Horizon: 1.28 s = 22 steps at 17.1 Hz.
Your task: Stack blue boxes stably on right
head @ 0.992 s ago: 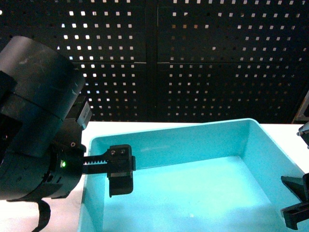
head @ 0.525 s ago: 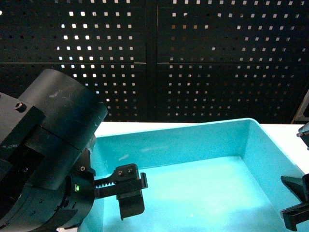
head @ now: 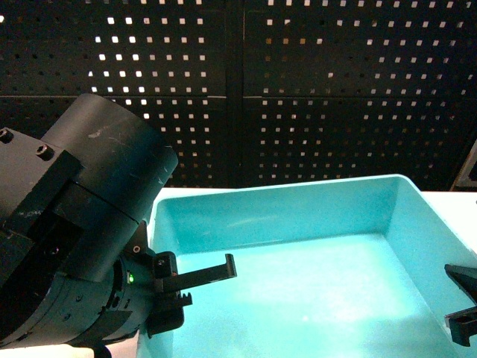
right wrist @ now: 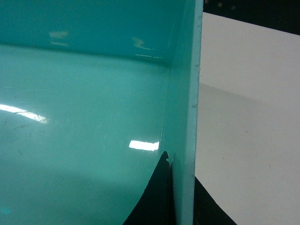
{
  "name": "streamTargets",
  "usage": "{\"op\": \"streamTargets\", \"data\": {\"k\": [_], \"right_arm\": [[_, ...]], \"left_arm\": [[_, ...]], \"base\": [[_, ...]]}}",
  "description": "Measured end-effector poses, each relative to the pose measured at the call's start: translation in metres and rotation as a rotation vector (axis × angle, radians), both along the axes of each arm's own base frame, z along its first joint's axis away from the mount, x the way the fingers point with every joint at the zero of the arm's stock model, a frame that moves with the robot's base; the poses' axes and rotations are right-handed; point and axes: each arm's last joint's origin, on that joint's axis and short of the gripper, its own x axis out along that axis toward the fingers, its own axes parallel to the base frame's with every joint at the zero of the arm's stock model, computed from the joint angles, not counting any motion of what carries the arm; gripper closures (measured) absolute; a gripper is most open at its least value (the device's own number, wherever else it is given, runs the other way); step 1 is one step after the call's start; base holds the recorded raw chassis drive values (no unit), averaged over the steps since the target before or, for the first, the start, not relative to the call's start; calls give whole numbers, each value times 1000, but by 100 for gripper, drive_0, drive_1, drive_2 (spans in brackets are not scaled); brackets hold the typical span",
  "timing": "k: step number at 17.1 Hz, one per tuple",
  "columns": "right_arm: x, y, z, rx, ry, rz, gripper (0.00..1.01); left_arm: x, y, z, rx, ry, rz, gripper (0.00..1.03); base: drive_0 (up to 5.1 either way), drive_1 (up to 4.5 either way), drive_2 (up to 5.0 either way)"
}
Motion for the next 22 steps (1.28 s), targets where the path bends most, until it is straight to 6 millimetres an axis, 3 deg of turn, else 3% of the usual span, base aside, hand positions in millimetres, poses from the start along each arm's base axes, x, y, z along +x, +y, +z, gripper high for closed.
{"op": "streamTargets", "data": {"k": [5, 9, 18, 22], "right_arm": [[0, -6, 4, 45, -2, -24, 99], [5, -16, 17, 123, -13, -98, 99], [42, -18, 148, 176, -392, -122, 99], [45, -19, 216, 208, -580, -129, 99]], "left_arm": [[1, -2, 7, 22, -39, -35, 101], [12, -6, 34, 44, -152, -105, 101], [43, -2, 140, -20, -482, -145, 101], [44, -5, 207, -65, -672, -165, 101]], "base": [[0, 0, 0], [0, 0, 0], [0, 0, 0], [0, 0, 0]]}}
